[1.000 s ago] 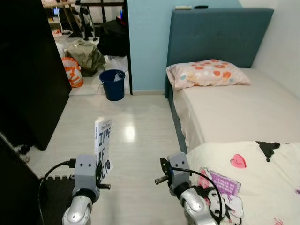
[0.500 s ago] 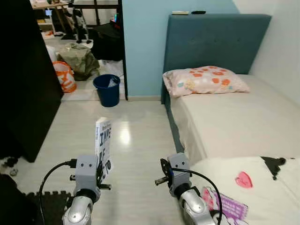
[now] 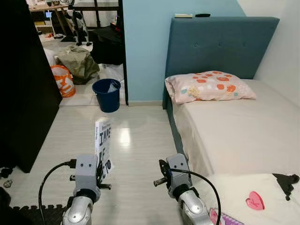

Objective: Clean up the room

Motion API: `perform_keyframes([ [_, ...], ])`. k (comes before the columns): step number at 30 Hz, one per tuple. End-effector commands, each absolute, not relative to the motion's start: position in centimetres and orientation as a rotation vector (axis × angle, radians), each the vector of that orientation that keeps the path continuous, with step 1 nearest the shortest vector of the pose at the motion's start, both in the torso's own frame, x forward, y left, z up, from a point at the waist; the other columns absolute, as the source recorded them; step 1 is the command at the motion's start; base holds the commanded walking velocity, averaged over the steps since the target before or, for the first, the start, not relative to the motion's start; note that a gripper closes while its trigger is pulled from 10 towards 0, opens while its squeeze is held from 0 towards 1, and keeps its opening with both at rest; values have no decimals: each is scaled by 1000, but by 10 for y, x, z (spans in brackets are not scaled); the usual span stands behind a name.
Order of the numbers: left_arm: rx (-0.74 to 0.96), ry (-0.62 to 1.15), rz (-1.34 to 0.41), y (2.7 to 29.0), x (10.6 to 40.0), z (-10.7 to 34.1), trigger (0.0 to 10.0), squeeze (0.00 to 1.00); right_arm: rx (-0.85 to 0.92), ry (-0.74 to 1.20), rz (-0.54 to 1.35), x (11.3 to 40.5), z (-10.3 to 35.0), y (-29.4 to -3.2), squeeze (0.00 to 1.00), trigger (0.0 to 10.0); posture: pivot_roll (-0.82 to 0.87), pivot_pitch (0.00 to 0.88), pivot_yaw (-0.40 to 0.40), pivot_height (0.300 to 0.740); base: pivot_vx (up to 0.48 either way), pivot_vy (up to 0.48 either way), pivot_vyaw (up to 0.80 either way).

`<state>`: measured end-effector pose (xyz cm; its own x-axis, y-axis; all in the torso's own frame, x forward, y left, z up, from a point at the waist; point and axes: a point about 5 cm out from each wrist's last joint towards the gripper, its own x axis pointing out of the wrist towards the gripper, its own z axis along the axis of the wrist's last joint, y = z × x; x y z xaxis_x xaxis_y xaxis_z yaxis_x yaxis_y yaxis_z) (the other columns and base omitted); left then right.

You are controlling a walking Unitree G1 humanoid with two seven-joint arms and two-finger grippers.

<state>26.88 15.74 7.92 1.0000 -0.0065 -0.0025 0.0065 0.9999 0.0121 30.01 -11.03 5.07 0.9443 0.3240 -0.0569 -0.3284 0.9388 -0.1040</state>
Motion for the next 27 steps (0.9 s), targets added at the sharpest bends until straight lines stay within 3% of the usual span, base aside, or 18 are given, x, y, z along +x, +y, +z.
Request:
perform_keyframes([
  [1, 11, -29, -15, 156, 270, 84, 10000, 0, -110, 47, 331, 299, 49, -111, 0, 10000, -6, 97, 7, 740, 416, 0, 0],
  [27, 9, -29, -29, 154, 271, 83, 10000, 0, -113, 47, 334, 299, 48, -112, 0, 10000, -13, 85, 10, 740, 416, 0, 0],
])
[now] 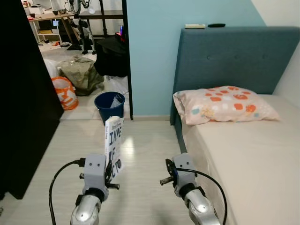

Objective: Clean up the room

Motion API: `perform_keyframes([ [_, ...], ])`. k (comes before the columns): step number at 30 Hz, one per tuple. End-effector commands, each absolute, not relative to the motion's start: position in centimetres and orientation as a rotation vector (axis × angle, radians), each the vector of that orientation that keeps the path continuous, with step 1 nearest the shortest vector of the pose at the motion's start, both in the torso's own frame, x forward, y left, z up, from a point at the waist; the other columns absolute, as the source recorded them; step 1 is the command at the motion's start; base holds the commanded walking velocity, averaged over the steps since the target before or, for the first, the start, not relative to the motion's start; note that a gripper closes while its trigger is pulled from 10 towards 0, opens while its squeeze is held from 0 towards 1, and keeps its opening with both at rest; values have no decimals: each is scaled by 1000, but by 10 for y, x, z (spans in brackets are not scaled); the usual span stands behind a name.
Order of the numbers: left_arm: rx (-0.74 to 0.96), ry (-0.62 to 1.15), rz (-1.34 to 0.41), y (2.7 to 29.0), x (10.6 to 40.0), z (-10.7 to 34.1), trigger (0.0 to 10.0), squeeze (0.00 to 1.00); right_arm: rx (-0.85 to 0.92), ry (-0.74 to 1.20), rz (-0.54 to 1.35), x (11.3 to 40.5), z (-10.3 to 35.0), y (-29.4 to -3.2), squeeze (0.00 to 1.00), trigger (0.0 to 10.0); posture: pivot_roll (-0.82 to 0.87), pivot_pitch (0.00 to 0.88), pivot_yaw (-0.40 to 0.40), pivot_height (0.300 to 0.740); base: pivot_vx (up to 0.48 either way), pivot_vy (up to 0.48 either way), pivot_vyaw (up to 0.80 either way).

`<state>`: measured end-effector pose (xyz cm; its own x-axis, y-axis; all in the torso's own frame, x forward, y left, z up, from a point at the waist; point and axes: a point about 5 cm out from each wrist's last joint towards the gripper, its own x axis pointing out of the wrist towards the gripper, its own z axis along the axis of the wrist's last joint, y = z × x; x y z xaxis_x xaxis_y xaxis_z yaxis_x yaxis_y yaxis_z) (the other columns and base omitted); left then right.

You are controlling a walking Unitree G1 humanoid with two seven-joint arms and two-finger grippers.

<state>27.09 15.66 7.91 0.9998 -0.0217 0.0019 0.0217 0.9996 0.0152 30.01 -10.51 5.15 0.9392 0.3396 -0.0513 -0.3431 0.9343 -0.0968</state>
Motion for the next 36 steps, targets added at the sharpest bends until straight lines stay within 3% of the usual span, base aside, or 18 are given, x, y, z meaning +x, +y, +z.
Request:
perform_keyframes([
  [1, 8, -29, -29, 154, 271, 83, 10000, 0, -112, 47, 333, 299, 48, -113, 0, 10000, -13, 86, 10, 740, 416, 0, 0],
  [36, 10, -25, -29, 155, 270, 82, 10000, 0, -101, 53, 313, 299, 48, -114, 0, 10000, -12, 97, 14, 740, 418, 0, 0],
])
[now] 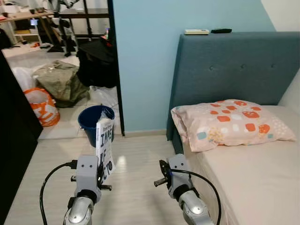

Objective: Clean up the room

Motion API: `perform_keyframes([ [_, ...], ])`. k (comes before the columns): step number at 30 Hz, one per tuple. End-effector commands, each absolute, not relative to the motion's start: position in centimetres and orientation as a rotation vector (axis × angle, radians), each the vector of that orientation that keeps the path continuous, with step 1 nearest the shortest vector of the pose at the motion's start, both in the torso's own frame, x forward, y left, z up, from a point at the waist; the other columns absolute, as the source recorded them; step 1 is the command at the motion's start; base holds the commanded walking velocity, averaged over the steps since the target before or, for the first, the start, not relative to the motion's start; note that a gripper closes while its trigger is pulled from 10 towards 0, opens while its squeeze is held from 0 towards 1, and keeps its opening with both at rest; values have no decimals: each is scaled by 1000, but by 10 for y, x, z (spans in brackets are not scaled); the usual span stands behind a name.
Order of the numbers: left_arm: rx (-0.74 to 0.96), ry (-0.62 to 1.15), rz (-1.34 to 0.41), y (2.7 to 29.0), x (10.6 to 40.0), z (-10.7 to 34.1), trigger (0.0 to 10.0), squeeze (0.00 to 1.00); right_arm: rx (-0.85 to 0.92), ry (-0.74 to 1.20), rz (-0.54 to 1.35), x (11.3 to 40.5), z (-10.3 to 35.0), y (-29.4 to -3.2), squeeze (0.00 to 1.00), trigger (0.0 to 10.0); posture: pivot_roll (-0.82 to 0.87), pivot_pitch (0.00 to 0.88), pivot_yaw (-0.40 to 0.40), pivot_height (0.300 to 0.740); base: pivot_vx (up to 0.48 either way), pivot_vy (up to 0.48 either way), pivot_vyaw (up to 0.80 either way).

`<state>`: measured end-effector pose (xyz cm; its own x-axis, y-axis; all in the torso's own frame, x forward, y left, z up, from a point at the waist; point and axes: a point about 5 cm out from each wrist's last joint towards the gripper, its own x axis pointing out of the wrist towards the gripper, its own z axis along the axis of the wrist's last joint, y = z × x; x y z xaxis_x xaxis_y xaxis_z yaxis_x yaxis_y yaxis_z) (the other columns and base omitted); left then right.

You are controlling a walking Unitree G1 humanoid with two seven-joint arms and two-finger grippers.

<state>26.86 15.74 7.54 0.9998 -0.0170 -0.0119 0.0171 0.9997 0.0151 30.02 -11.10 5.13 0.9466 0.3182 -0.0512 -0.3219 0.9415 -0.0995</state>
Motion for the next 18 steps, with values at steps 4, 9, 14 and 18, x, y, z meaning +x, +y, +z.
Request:
perform_keyframes([
  [4, 12, -25, -31, 155, 271, 82, 10000, 0, -98, 55, 306, 299, 47, -115, 0, 10000, -11, 98, 17, 740, 415, 0, 0],
  [9, 12, -25, -35, 155, 272, 82, 10000, 0, -96, 56, 301, 299, 47, -116, 0, 10000, -11, 98, 19, 740, 416, 0, 0],
  [14, 12, -25, -39, 154, 272, 82, 10000, 0, -93, 57, 297, 299, 47, -116, 0, 10000, -12, 100, 20, 740, 416, 0, 0],
  [18, 12, -24, -39, 154, 272, 82, 10000, 0, -92, 58, 295, 299, 47, -116, 0, 10000, -12, 100, 20, 740, 416, 0, 0],
])
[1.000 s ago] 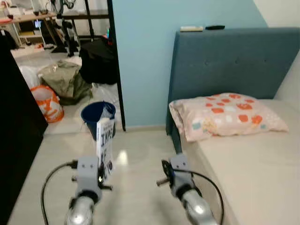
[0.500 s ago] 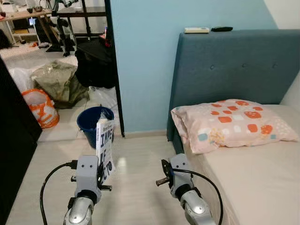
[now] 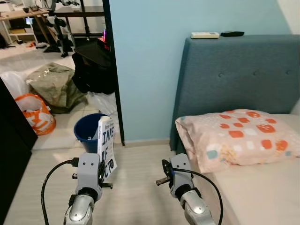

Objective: Clean up the room

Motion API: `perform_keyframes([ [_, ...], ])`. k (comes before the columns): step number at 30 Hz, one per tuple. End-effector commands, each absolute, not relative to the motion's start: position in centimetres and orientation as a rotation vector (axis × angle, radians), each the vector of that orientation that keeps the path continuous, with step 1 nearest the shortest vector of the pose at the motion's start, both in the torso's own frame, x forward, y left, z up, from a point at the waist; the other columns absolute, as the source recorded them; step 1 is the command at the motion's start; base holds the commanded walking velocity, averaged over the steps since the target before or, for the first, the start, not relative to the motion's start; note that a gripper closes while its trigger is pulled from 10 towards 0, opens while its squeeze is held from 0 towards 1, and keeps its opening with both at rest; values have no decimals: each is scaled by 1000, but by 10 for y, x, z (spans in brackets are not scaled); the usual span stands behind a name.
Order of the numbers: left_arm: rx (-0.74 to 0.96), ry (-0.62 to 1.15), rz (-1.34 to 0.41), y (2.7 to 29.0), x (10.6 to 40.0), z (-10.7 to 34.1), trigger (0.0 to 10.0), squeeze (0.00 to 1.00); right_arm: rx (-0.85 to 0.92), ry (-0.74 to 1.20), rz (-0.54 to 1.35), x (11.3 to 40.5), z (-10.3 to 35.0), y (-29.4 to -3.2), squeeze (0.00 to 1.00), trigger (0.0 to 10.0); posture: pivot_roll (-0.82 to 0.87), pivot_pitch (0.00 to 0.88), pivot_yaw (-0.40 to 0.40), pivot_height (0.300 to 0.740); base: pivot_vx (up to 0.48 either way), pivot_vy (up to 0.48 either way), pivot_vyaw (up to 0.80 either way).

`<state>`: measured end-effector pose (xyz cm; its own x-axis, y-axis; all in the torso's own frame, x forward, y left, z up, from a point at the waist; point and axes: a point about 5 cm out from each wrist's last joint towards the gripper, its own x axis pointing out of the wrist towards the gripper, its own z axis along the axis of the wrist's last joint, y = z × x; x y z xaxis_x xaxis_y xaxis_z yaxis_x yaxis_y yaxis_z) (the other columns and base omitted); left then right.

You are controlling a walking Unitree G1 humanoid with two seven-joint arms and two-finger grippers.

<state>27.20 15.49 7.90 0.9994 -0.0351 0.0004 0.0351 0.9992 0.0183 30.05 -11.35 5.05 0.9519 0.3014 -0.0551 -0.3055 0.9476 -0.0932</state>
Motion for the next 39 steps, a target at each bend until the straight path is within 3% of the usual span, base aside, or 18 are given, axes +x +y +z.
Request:
perform_keyframes([
  [1, 12, -23, -38, 154, 272, 82, 10000, 0, -91, 58, 294, 299, 47, -116, 0, 10000, -12, 100, 20, 740, 416, 0, 0],
  [14, 15, -23, -40, 152, 273, 82, 10000, 0, -92, 56, 289, 299, 47, -118, 0, 10000, -16, 102, 22, 740, 390, 0, 0],
  [33, 27, -32, -44, 150, 273, 82, 10000, 0, -93, 66, 284, 300, 47, -119, 0, 10000, -23, 91, 22, 740, 0, 0, 0],
  [39, 25, -28, -57, 148, 274, 81, 10000, 0, -87, 75, 277, 301, 47, -121, 0, 10000, -25, 85, 22, 740, 0, 0, -800],
])
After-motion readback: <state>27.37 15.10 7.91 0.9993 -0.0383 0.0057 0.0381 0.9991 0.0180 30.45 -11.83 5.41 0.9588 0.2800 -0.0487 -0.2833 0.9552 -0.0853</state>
